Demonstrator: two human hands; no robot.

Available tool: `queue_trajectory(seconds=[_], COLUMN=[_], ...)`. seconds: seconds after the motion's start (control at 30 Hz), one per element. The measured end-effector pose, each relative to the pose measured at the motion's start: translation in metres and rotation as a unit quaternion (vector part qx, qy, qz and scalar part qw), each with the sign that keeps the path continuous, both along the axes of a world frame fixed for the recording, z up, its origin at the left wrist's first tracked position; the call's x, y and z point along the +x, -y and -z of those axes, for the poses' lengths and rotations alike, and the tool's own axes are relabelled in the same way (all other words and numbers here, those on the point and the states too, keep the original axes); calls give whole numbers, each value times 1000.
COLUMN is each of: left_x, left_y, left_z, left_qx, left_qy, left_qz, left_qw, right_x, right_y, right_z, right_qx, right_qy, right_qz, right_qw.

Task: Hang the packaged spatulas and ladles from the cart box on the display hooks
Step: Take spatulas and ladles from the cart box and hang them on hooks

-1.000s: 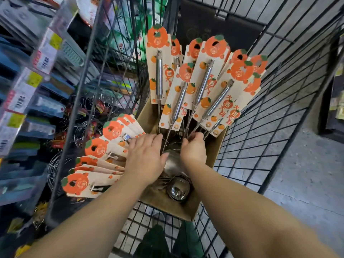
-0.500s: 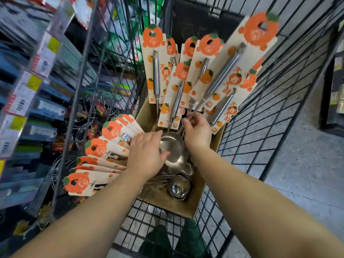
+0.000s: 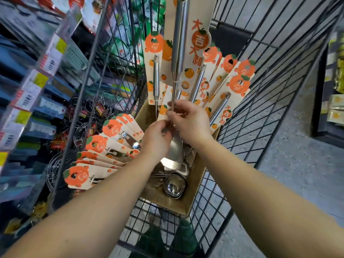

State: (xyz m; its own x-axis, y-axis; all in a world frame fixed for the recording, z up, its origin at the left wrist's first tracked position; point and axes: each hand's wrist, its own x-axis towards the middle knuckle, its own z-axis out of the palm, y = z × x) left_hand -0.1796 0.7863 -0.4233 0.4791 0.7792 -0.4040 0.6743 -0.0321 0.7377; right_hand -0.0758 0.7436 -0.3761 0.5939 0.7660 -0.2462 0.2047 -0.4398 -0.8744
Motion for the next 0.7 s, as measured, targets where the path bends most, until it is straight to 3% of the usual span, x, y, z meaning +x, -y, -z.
queue_trajectory(seconds=[0.1, 0.2, 0.27, 0.3, 0.43, 0.7], left_x=[-2, -7, -12, -14, -16, -19], left_y=[3, 0, -6, -9, -18, -21], left_z=[5, 4, 3, 2, -4, 3], left_qx=[-5, 25, 18, 8, -6, 14], left_qy=[17, 40, 36, 37, 39, 44], left_qz=[-20, -48, -62, -71, -110, -144], left_qw=[1000, 998, 997, 997, 993, 989], right_x=[-1, 5, 8, 8, -2, -5], right_y=[3, 5, 12, 16, 29, 13], right_z=[0, 24, 51, 63, 97, 119], right_qx=[34, 8, -82, -133, -247, -262], right_qy=[-57, -163, -178, -178, -186, -170], right_qz=[3, 192, 324, 340, 241, 101], right_qw=[998, 968, 926, 914, 920, 945])
